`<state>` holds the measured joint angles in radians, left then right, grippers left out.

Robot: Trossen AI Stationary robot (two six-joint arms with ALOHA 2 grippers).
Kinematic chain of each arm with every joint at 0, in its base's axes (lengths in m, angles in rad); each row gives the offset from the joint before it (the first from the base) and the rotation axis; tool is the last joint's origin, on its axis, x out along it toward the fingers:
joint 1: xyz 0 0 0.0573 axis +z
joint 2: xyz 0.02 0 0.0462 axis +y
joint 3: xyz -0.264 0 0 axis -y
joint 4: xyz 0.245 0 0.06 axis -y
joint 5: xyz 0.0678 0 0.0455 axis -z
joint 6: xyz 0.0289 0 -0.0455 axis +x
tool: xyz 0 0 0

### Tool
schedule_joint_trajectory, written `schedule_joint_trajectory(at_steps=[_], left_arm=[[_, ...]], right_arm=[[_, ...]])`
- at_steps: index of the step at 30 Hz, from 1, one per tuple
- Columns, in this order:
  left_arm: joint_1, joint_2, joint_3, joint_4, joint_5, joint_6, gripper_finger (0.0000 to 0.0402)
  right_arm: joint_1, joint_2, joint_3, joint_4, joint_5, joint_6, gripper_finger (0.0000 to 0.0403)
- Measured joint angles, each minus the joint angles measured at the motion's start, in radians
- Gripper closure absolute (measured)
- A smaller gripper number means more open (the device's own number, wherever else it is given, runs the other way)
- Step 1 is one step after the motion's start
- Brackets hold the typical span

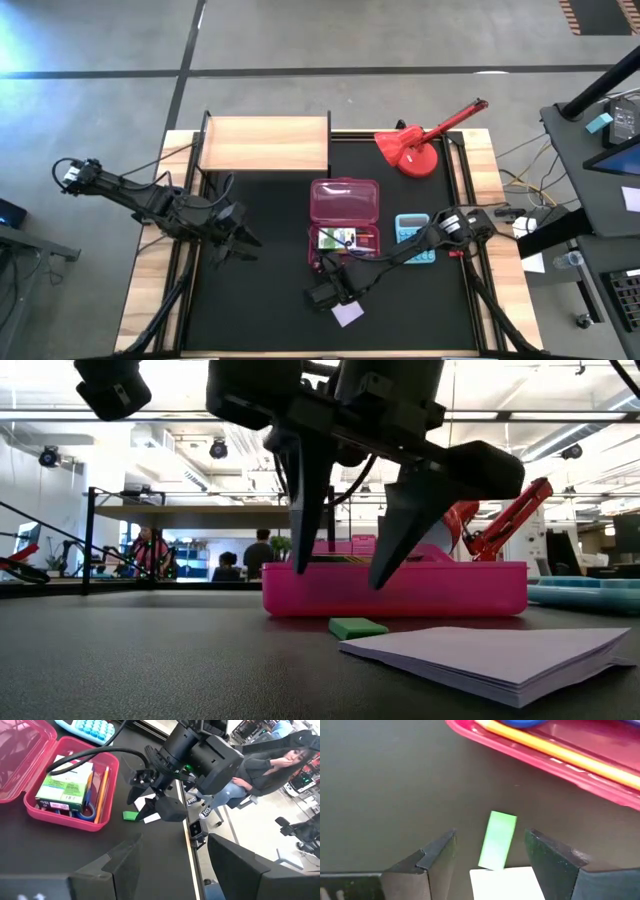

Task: Pack school essentials
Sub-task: Put the green eraser into the pink supply box

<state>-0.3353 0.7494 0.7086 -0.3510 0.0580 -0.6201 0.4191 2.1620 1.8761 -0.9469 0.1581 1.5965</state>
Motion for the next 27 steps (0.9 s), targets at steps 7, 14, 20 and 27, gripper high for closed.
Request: schedule_joint_trajectory(at_steps=[7, 14, 20, 27], left_arm=[[0.000, 0.000, 0.000, 0.000, 0.000, 0.005, 0.0194], [0.000, 0.000, 0.000, -0.001, -0.001, 0.005, 0.0194], [0.000, 0.000, 0.000, -0.005, -0.001, 0.005, 0.0194], [0.000, 0.000, 0.000, -0.005, -0.001, 0.022, 0.0194]], right_arm=[[0.002, 0.000, -0.031, -0.005, -0.006, 0.041, 0.0179], [0.004, 0.000, -0.039, 0.010, -0.008, 0.054, 0.0179], [0.009, 0.000, -0.039, 0.015, -0.010, 0.062, 0.0179], [0.011, 0.015, -0.039, 0.018, -0.057, 0.038, 0.0179]])
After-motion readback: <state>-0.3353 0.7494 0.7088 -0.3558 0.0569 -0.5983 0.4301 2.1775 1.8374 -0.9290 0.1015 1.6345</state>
